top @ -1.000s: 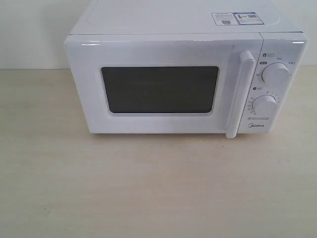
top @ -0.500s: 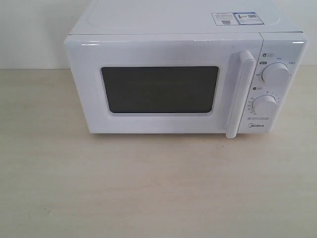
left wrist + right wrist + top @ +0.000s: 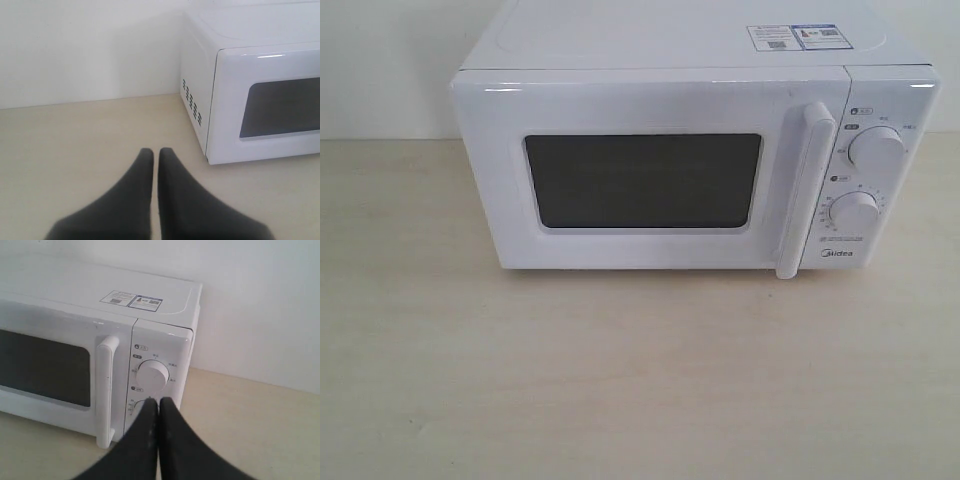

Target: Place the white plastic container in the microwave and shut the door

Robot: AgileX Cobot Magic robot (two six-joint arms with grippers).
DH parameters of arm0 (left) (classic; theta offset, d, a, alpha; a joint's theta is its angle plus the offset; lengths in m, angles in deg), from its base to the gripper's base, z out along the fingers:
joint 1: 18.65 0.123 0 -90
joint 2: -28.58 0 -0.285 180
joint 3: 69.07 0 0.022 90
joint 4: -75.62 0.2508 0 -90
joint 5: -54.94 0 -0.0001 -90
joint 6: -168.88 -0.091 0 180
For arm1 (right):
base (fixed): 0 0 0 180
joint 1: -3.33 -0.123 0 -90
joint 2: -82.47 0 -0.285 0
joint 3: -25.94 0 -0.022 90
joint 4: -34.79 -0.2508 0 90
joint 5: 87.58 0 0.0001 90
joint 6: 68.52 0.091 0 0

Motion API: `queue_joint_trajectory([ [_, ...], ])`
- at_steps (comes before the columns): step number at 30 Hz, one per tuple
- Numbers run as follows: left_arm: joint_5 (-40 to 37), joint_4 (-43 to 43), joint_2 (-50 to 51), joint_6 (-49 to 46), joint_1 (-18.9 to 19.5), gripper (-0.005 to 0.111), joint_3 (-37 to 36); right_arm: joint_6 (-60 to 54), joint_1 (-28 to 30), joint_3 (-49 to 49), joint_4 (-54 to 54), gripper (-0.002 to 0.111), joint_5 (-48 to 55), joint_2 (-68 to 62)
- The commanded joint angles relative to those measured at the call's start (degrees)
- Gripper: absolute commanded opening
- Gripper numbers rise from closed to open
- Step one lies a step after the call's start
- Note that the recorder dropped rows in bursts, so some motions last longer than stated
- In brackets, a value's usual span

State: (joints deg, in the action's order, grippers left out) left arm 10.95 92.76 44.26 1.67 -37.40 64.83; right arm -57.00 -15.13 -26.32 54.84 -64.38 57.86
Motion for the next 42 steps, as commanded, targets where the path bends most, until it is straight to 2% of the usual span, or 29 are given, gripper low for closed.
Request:
queue_joint_trajectory([
  [1,0.6,0.2,-0.2,0.5,-0.3,0.004,-0.2,-3.4,0.2,-0.3,-4.2,0.000,0.3,0.1],
  [9,0.6,0.2,-0.2,0.5,-0.3,0.004,-0.2,-13.6,0.2,-0.3,-11.1,0.000,0.3,0.1],
  [25,0.6,0.2,-0.2,0.5,-0.3,0.004,-0.2,-13.1,0.2,-0.3,-11.7,0.000,0.6,0.5],
  [28,0.6,0.2,-0.2,0.5,-0.3,0.004,-0.2,-13.5,4.5,-0.3,-11.6,0.000,2.0,2.2],
  [33,0.6,0.2,-0.2,0.5,-0.3,0.004,-0.2,-13.6,17.4,-0.3,-11.9,0.000,6.9,7.6],
  [35,0.6,0.2,-0.2,0.5,-0.3,0.004,-0.2,-13.6,20.7,-0.3,-11.9,0.000,7.2,10.4],
  [38,0.6,0.2,-0.2,0.5,-0.3,0.004,-0.2,-13.6,21.3,-2.9,-12.2,0.000,4.7,15.2],
  [42,0.6,0.2,-0.2,0.5,-0.3,0.004,-0.2,-11.2,21.3,-13.8,-12.4,0.000,-5.4,16.8],
])
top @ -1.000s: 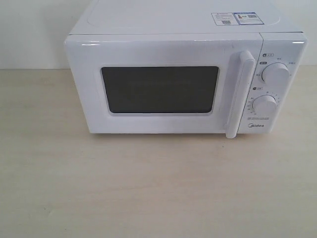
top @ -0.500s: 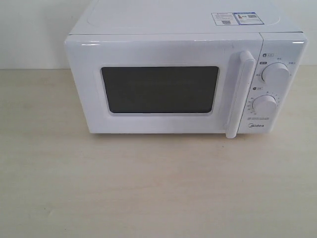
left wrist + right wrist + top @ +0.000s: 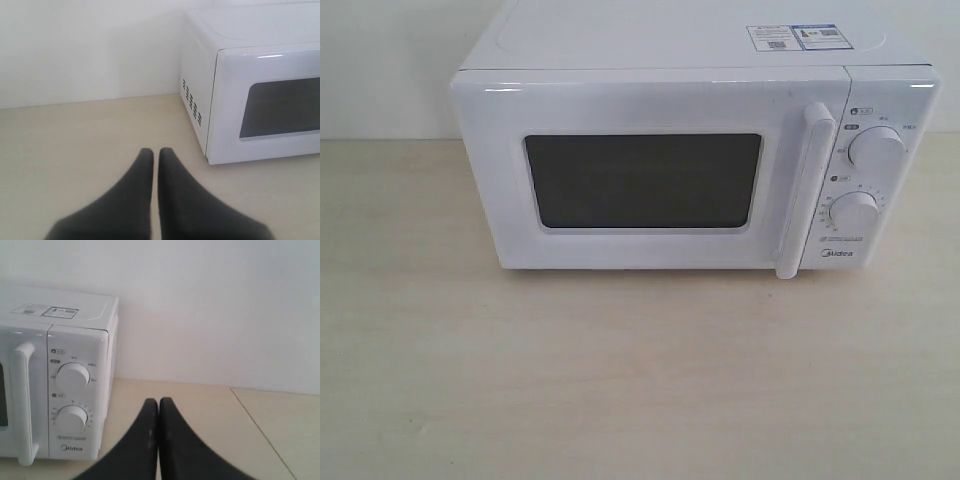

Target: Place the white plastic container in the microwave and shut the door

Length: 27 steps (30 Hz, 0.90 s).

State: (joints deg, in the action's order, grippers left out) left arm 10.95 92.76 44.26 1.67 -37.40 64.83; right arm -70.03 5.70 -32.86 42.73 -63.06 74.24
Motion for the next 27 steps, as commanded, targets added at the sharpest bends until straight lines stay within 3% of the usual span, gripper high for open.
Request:
queue_joint_trajectory([
  [1,0.8,0.2,-0.2,0.5,-0.3,0.004,-0.2,2.7,0.4,-8.8,-0.4,0.000,-7.6,0.4],
  [7,0.8,0.2,-0.2,0.5,-0.3,0.004,-0.2,4.7,0.4,-18.4,-1.0,0.000,-13.5,0.4],
  [17,0.8,0.2,-0.2,0.5,-0.3,0.004,-0.2,2.6,0.4,-18.4,-1.6,0.000,-4.7,0.4],
  [27,0.8,0.2,-0.2,0.5,-0.3,0.004,-0.2,2.5,0.4,-18.4,-1.6,0.000,-4.7,0.4],
])
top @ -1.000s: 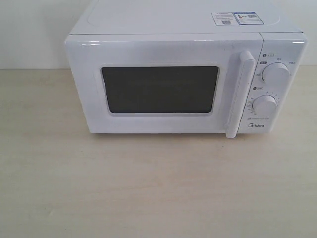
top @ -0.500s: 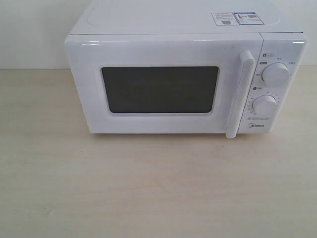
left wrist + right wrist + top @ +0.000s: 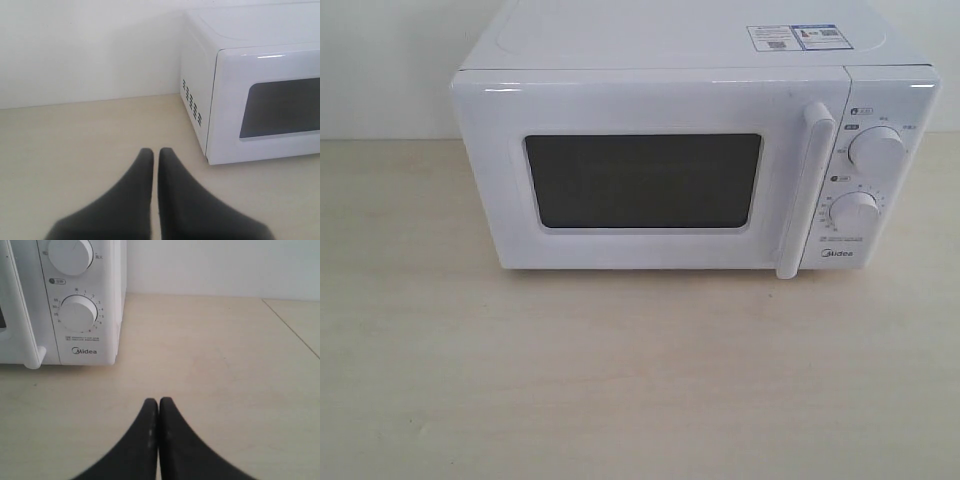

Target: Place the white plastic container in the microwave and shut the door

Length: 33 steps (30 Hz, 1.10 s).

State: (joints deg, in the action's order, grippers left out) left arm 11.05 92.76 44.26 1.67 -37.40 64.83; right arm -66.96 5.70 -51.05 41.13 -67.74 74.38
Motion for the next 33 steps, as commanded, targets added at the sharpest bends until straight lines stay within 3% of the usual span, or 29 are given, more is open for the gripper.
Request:
queue_joint_trajectory([
  [1,0.7,0.2,-0.2,0.5,-0.3,0.004,-0.2,-0.6,0.4,-0.2,0.0,0.000,0.0,0.3],
  [27,0.7,0.2,-0.2,0.5,-0.3,0.004,-0.2,-2.0,0.4,-0.2,0.0,0.000,0.0,0.3],
  [33,0.7,0.2,-0.2,0.5,-0.3,0.004,-0.2,-2.0,-3.6,-0.2,0.0,0.000,0.0,0.3],
])
